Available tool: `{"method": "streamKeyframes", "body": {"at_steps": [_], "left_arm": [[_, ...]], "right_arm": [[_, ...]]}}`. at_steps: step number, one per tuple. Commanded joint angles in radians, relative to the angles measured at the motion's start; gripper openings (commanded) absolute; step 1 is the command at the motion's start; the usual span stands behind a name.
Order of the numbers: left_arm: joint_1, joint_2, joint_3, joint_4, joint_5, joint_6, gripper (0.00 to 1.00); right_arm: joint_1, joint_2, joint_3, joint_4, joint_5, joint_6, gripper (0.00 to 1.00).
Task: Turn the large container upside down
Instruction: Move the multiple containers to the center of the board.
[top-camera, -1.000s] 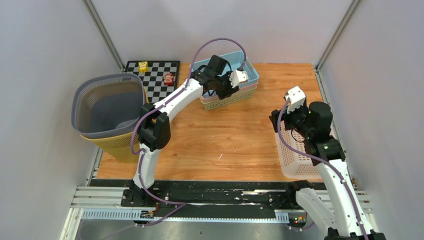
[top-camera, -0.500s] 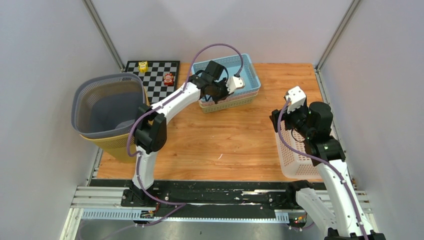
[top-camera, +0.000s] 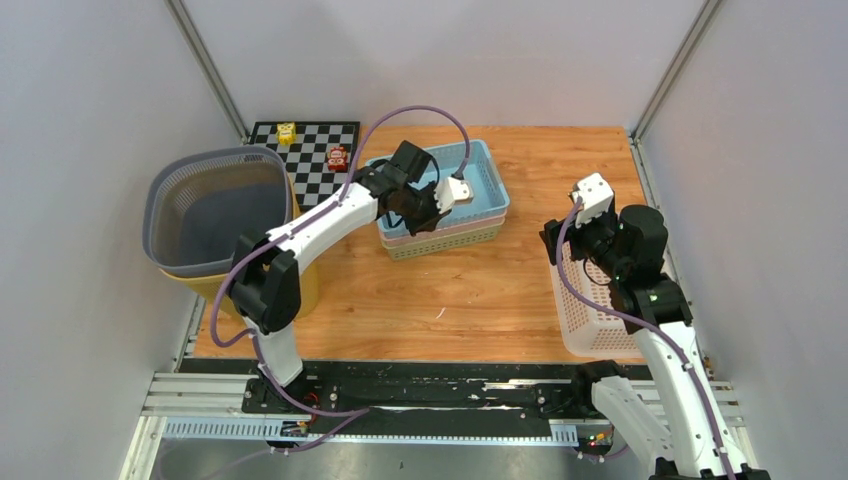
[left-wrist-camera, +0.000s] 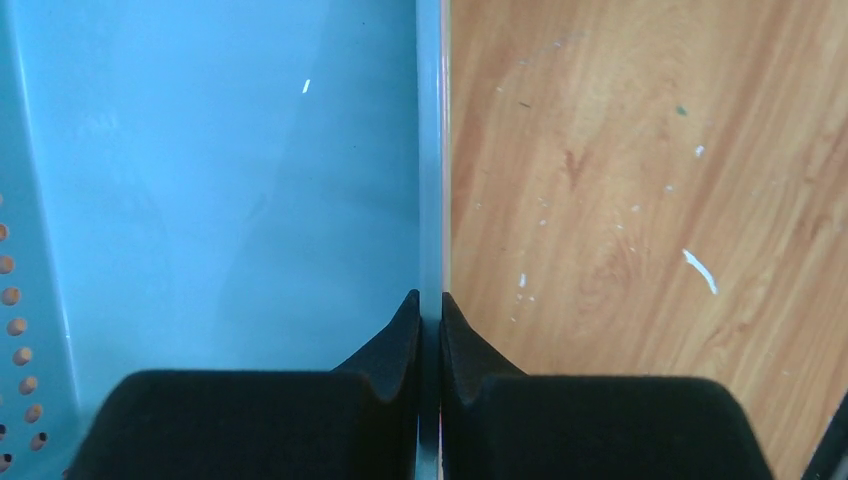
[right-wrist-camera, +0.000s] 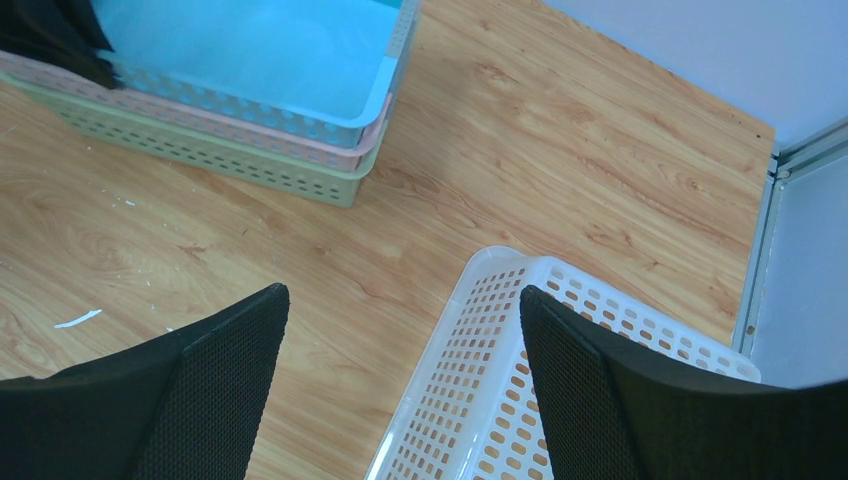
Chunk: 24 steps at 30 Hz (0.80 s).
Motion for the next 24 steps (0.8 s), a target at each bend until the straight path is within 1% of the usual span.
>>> {"method": "streamKeyframes", "body": {"at_steps": [1,7,11,17,24], "left_arm": [[-0.035,-0.112,-0.081,-0.032,0.067,-0.024,0.00],[-0.096,-0.215,-0.234,-0.037,0.090,-0.029,0.00],[-0.145,-0.278,-0.301,-0.074,0.075,0.005,0.00],[-0.190,-0.400,-0.329,-0.157,0.094,0.057,0.00],[-0.216,-0.515,-0.383,-0.227,0.139,0.129,0.00]], "right_arm": [[-0.006,-0.017,-0.006,0.015,-0.014,0.016,0.88],[-0.006,-0.026,0.003,0.011,-0.020,0.021,0.88],[-0.005,-0.027,0.012,0.003,-0.047,0.021,0.88],[-0.003,-0.016,0.027,-0.039,-0.192,-0.018,0.87],[-0.001,-0.013,0.077,-0.139,-0.343,-0.151,0.87]]}}
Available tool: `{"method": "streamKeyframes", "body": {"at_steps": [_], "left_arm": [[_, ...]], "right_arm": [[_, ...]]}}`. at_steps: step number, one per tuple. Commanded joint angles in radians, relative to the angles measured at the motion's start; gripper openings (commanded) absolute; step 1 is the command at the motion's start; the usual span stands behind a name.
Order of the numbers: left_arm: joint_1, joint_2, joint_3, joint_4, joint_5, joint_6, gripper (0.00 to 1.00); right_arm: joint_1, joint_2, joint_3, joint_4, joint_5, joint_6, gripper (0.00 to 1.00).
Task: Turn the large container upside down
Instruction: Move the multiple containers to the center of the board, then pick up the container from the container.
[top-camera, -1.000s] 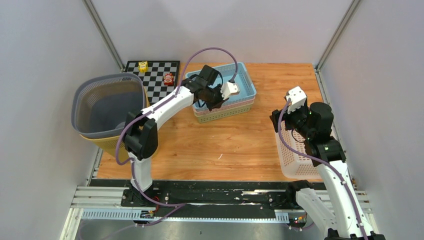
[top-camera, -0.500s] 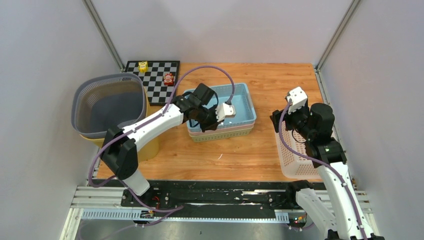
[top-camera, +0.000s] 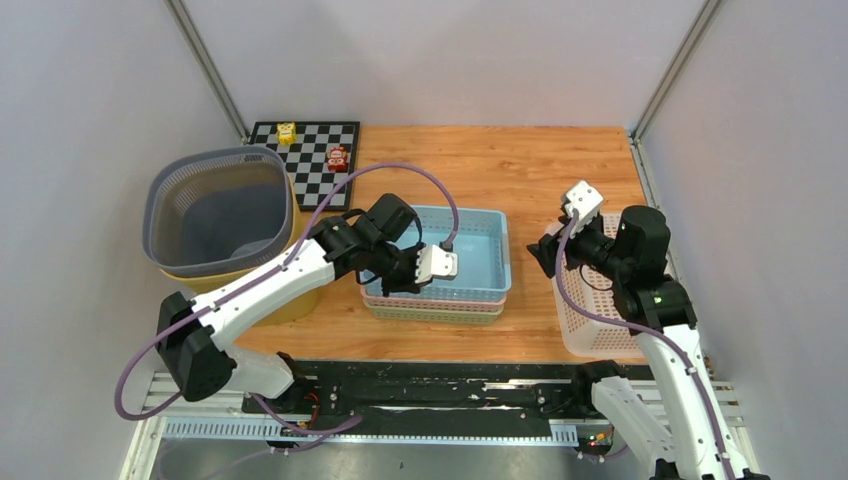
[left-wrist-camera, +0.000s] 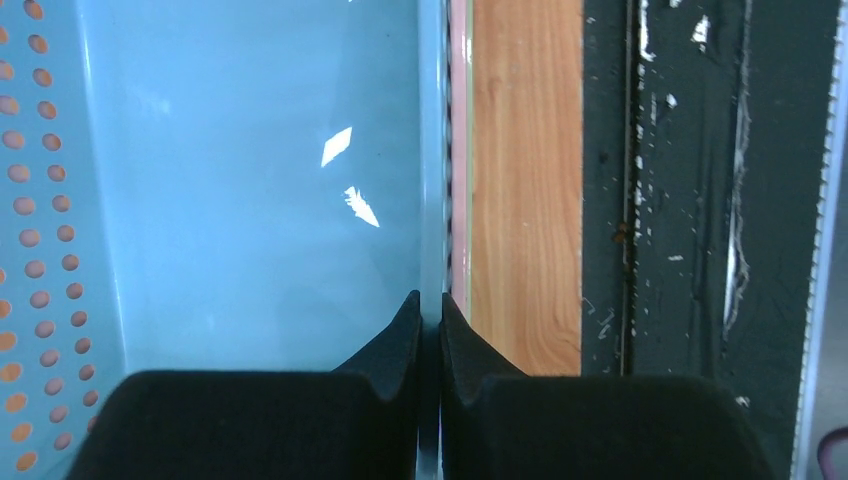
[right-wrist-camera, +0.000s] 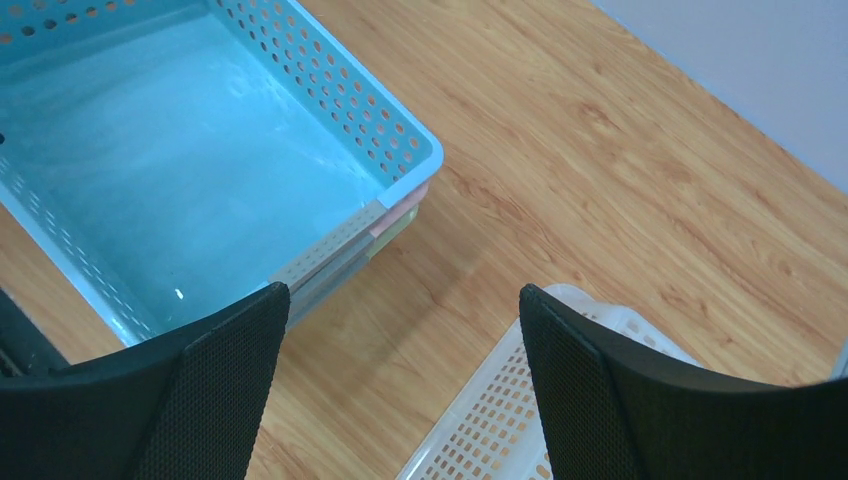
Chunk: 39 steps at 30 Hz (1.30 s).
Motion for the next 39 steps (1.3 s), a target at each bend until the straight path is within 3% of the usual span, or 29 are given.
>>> {"method": "streamKeyframes", "body": {"at_steps": [1,13,19,26,39], "left_arm": [[-0.016,-0.061,-0.026,-0.070,0.059,0.066,0.00],[-0.017,-0.119,0.072,-0.134,0.082,0.132,0.00],[-0.016,-0.161,0.072,-0.083,0.055,0.113,0.00],[-0.016,-0.169,0.067,-0.075,0.037,0.111,0.00],[-0.011,-0.085,0.211,-0.161,0.110,0.104,0.00]], "right_arm": [[-0.001,-0.001,0.068,-0.096,-0.149,-0.123,0.87],[-0.001,0.030,0.161,-0.356,-0.285,-0.575,0.81],[-0.001,0.043,0.120,-0.360,-0.354,-0.766,0.74],[-0.001,0.040,0.095,-0.306,-0.367,-0.828,0.73],[0.011,0.079,0.153,-0.282,-0.342,-1.026,0.76]]}}
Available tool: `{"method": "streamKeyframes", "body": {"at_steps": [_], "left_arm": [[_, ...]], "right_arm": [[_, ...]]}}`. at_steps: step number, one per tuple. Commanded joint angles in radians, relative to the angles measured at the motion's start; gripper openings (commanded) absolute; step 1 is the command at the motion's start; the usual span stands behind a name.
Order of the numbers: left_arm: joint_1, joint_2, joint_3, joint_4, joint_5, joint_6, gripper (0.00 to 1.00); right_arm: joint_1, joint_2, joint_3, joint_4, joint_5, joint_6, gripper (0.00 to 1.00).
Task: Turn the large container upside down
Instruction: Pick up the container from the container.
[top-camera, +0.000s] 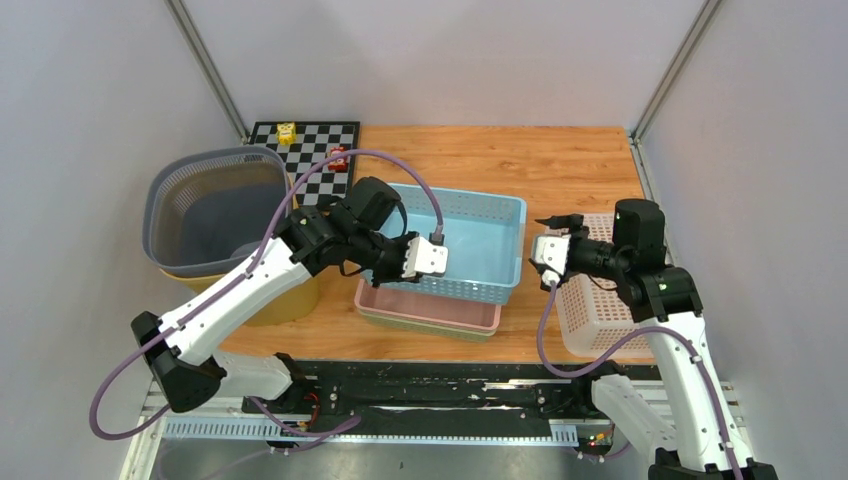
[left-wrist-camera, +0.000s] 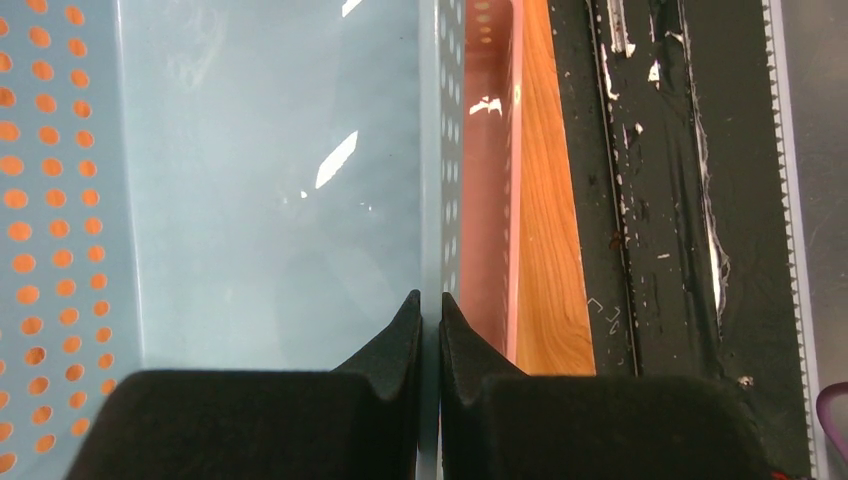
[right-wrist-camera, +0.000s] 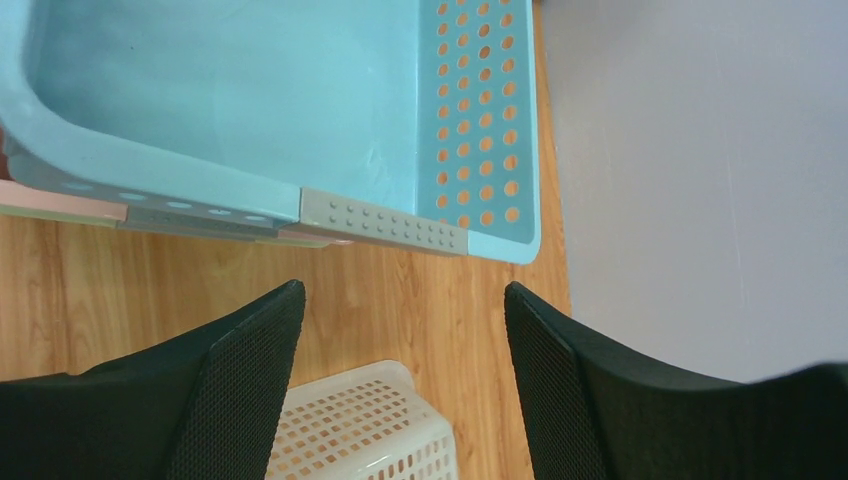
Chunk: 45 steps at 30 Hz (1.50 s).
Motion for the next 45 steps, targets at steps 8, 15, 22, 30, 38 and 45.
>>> {"method": "streamKeyframes", "body": {"at_steps": [8,15,22,30,38,45], "left_arm": [[0.059,0.092,0.153,-0.026,0.143,-0.062,0.00],[0.098,0.158,0.205,-0.062,0.227,-0.082,0.00],[0.117,0.216,0.262,-0.108,0.280,-0.076,0.00],[0.122,0.231,0.272,-0.130,0.310,-0.062,0.00],[0.127,0.229,0.279,-0.130,0.321,-0.064,0.00],[0.131,0.230,0.278,-0.124,0.332,-0.066,0.00]], "right_arm": [[0.042,0.021,0.030,0.059,0.028,-0.130,0.76],[0.079,0.029,0.032,0.066,0.072,-0.200,0.70],[0.122,0.049,0.036,0.078,0.140,-0.243,0.67],[0.156,0.045,-0.015,0.133,0.207,-0.262,0.57],[0.173,0.051,-0.022,0.120,0.210,-0.270,0.48],[0.184,0.054,-0.044,0.123,0.227,-0.273,0.42]]}}
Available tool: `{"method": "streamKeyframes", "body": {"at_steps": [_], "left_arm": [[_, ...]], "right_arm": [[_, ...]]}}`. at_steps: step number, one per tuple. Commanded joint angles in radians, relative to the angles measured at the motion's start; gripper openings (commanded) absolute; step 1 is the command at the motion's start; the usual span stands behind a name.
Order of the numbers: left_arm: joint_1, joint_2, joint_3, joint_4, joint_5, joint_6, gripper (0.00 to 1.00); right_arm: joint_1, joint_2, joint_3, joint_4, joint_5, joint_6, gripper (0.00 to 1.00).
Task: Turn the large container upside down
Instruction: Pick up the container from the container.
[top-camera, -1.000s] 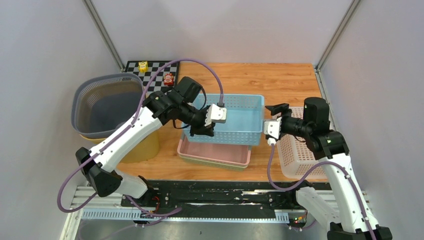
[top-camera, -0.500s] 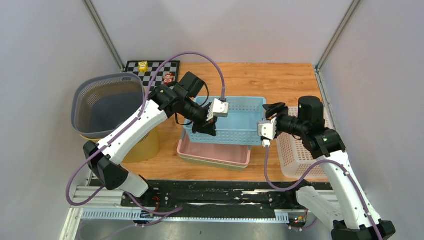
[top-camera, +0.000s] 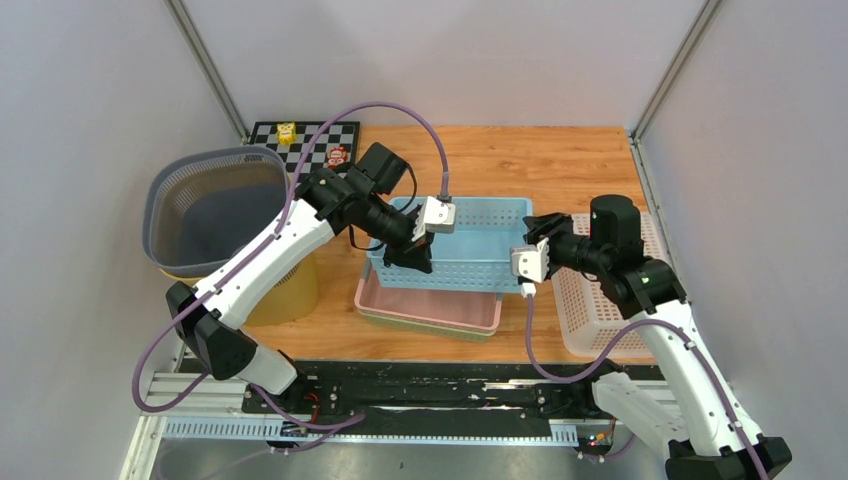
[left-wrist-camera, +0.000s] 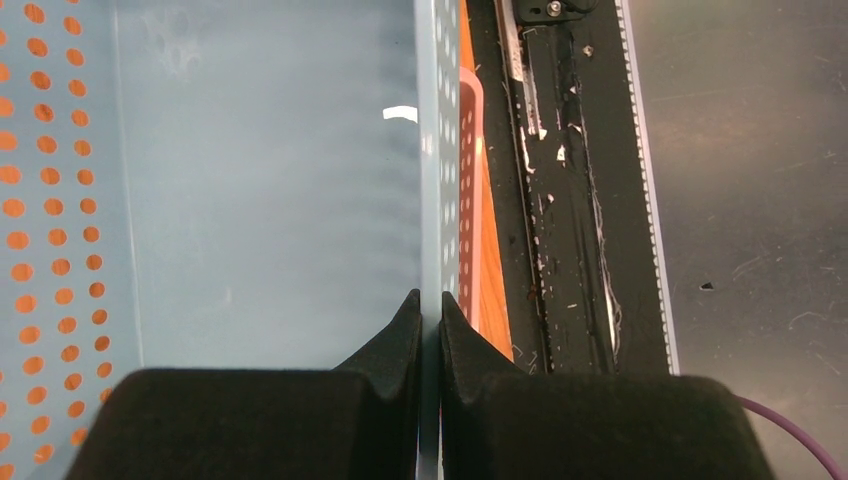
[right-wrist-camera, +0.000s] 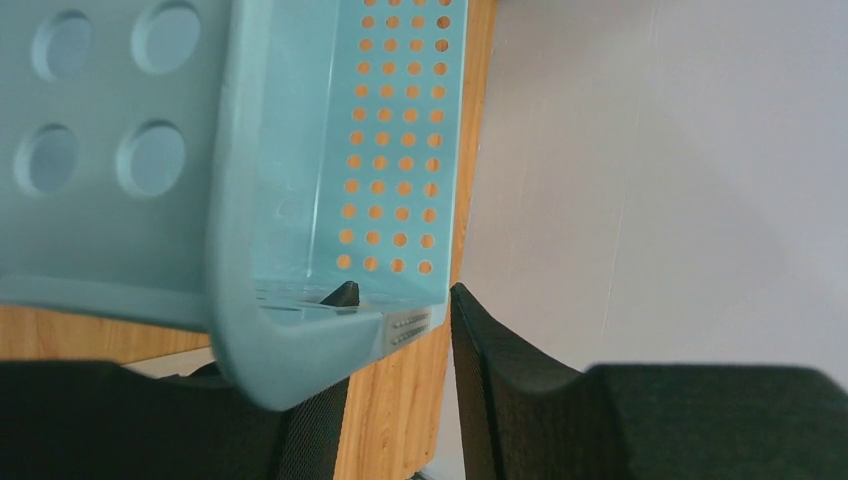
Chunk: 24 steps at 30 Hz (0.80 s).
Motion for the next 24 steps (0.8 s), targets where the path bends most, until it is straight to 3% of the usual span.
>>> {"method": "streamKeyframes", "body": {"at_steps": [1,22,24], "left_arm": [[0.009,-0.002,0.033,0.011,0.049,0.012,0.00],[0.035,-0.028,0.052,0.026,0.020,0.002,0.00],[0.036,-0.038,0.053,0.036,0.010,-0.005,0.04]], "right_arm": [[0.022,0.004,-0.026,-0.001,0.008,-0.023,0.41],[0.038,0.018,0.012,-0.040,0.006,-0.011,0.11],[0.038,0.018,0.015,-0.040,0.005,-0.010,0.08]]}}
